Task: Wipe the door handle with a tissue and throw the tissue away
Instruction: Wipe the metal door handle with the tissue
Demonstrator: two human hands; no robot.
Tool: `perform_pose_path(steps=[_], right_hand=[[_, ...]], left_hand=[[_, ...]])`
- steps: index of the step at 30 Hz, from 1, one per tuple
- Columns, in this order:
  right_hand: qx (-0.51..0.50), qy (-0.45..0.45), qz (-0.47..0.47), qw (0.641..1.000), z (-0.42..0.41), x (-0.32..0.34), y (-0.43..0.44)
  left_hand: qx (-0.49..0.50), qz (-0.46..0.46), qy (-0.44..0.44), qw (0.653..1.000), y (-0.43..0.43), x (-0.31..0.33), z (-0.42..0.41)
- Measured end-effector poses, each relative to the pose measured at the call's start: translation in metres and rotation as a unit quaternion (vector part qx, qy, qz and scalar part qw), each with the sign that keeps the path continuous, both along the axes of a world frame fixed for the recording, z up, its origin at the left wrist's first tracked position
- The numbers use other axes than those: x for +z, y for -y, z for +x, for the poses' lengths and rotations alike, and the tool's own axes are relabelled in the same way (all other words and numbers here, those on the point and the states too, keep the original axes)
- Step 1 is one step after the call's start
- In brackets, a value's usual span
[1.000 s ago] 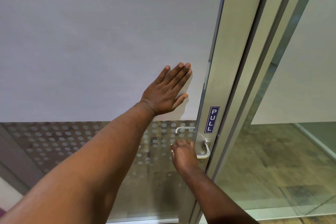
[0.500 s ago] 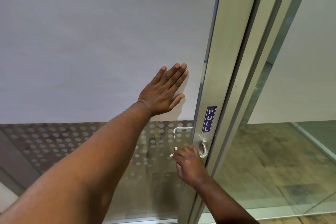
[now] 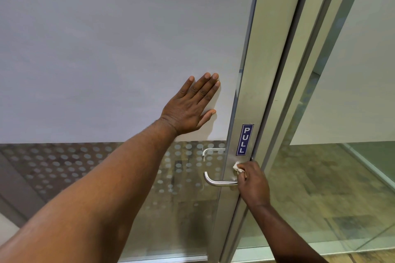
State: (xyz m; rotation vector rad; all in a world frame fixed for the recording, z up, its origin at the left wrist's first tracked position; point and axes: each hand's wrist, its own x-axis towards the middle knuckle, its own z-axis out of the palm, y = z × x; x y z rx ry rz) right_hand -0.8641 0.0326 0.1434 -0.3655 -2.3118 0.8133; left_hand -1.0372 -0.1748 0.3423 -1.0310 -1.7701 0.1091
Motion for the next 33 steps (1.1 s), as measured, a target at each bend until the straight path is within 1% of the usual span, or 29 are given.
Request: perform_pose_path(steps=[1, 3, 6, 8, 9, 11, 15, 17, 19, 22, 26, 28, 30, 33], right_hand=[[-0.02, 0.019, 0.007, 1.0, -0.001, 0.001, -0.001], [-0.044, 0.054, 0.056, 0.996, -0.004, 0.002, -0.001], [-0.051, 0.104, 0.127, 0.985, -0.009, 0.007, 0.002], [-0.041, 0.12, 0.151, 0.98, -0.013, 0.009, 0.003], [-0.037, 0.12, 0.149, 0.981, -0.014, 0.01, 0.003], [-0.041, 0.1, 0.113, 0.988, -0.013, 0.008, 0.001], [-0.091, 0.059, 0.033, 0.994, -0.008, 0.0, -0.006], [-0.112, 0.052, 0.042, 0.991, -0.005, 0.0, -0.01], [-0.109, 0.048, 0.066, 0.991, -0.003, 0.0, -0.013], [-0.069, 0.067, 0.084, 0.992, -0.003, -0.001, -0.01], [-0.005, 0.085, 0.175, 0.981, -0.006, 0.002, -0.001], [0.005, 0.09, 0.196, 0.977, -0.006, 0.003, 0.0], [-0.006, 0.082, 0.177, 0.981, -0.004, 0.002, -0.001], [-0.017, 0.043, 0.103, 0.994, -0.005, -0.003, 0.003]], left_hand=[[0.0, -0.001, 0.002, 1.0, 0.0, 0.0, 0.0], [0.002, -0.003, 0.005, 1.0, 0.0, 0.0, 0.0], [0.002, -0.003, 0.005, 1.0, 0.0, 0.0, 0.0], [0.003, -0.003, 0.005, 1.0, 0.0, 0.0, 0.0], [0.003, -0.003, 0.006, 1.0, 0.0, 0.001, 0.0], [0.005, -0.004, 0.007, 1.0, 0.0, 0.001, 0.0], [0.007, -0.004, 0.003, 1.0, 0.0, 0.001, 0.001], [0.008, -0.003, 0.002, 1.0, 0.0, 0.001, 0.001], [0.008, -0.003, 0.001, 1.0, 0.0, 0.0, 0.0], [0.008, -0.003, 0.005, 1.0, 0.0, 0.0, 0.0], [0.009, -0.002, -0.001, 1.0, 0.0, -0.001, 0.0], [0.009, -0.002, -0.002, 1.0, 0.0, 0.0, 0.0], [0.01, -0.002, -0.002, 1.0, 0.0, 0.0, 0.001], [0.009, -0.001, -0.001, 1.0, 0.0, 0.0, 0.001]])
